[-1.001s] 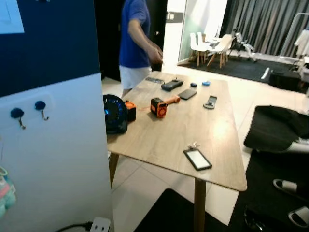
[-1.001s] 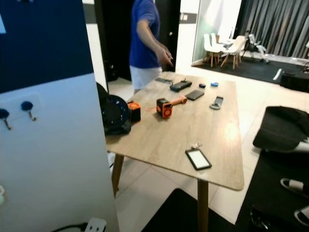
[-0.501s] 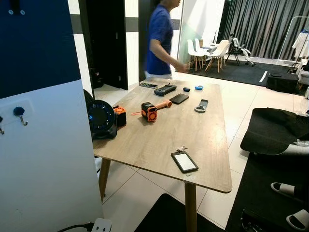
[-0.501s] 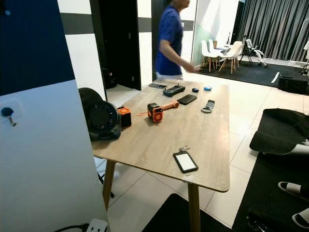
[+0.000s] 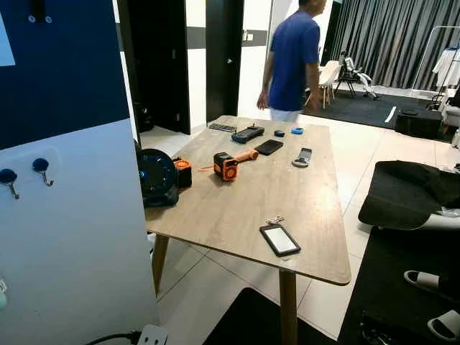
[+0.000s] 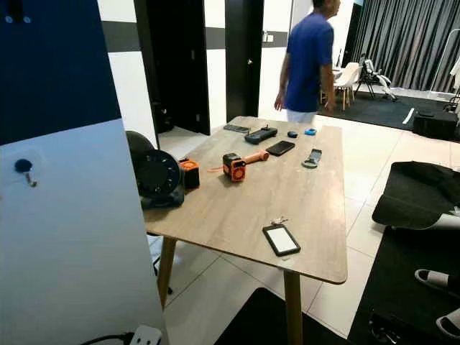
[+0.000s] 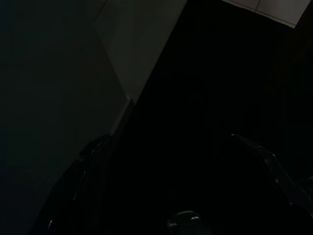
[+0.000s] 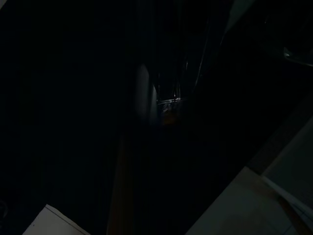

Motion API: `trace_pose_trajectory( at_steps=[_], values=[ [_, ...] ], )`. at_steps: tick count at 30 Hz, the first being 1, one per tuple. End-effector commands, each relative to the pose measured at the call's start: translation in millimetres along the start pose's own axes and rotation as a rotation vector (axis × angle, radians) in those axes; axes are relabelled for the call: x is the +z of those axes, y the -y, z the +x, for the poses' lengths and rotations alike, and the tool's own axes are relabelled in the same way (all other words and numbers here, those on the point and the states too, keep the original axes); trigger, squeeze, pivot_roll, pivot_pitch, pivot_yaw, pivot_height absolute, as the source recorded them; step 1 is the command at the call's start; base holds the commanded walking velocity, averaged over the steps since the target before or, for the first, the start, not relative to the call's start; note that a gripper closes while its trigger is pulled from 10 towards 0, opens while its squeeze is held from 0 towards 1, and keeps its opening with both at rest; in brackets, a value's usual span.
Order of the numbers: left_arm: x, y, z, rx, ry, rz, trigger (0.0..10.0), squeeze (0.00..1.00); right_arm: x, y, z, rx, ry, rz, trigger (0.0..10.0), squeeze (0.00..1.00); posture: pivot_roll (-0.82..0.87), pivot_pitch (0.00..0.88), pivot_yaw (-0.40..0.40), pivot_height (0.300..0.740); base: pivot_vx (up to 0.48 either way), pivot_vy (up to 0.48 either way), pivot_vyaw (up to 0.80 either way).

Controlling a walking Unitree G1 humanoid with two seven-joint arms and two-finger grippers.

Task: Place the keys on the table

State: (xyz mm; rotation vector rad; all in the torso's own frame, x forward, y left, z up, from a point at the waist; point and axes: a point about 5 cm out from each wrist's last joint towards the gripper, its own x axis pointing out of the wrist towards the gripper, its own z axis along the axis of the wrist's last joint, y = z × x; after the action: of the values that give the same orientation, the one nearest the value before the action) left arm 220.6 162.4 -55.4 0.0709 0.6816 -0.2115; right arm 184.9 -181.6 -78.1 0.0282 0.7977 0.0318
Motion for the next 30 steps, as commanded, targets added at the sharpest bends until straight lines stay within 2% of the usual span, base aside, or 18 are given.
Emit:
trace_pose_trajectory(
  at_steps=[1,7,14,17,30],
  values=[
    [0.1,0.2,0.0,-0.007,-0.002,0.016,10.0,0.0,-0.5,0.4,-0.2,-0.008,0.0,0.007,10.0,0.0,0.07,0.015,0.005,0.74,0.0,0.0,0.0],
    [0.3,1.0,0.3,-0.015,-0.003,0.024,10.0,0.0,-0.6,1.0,-0.3,-0.012,0.0,0.008,10.0,0.0,0.07,0.016,0.006,0.74,0.0,0.0,0.0],
    [-0.1,1.9,0.2,-0.021,-0.005,0.029,10.0,0.0,-0.3,0.7,-0.2,-0.012,0.001,0.008,10.0,0.0,0.07,0.014,0.006,0.74,0.0,-0.48,0.0],
    [-0.9,0.4,0.1,-0.01,-0.011,0.007,10.0,0.0,0.0,0.8,-0.1,-0.013,0.002,0.009,10.0,0.0,0.07,0.013,0.007,0.74,0.0,0.0,0.0],
    [0.4,1.2,0.6,-0.03,-0.011,0.02,10.0,0.0,-0.7,0.5,-0.2,-0.016,0.0,0.012,10.0,0.0,0.06,0.01,0.011,0.74,0.0,0.0,0.0]
  ],
)
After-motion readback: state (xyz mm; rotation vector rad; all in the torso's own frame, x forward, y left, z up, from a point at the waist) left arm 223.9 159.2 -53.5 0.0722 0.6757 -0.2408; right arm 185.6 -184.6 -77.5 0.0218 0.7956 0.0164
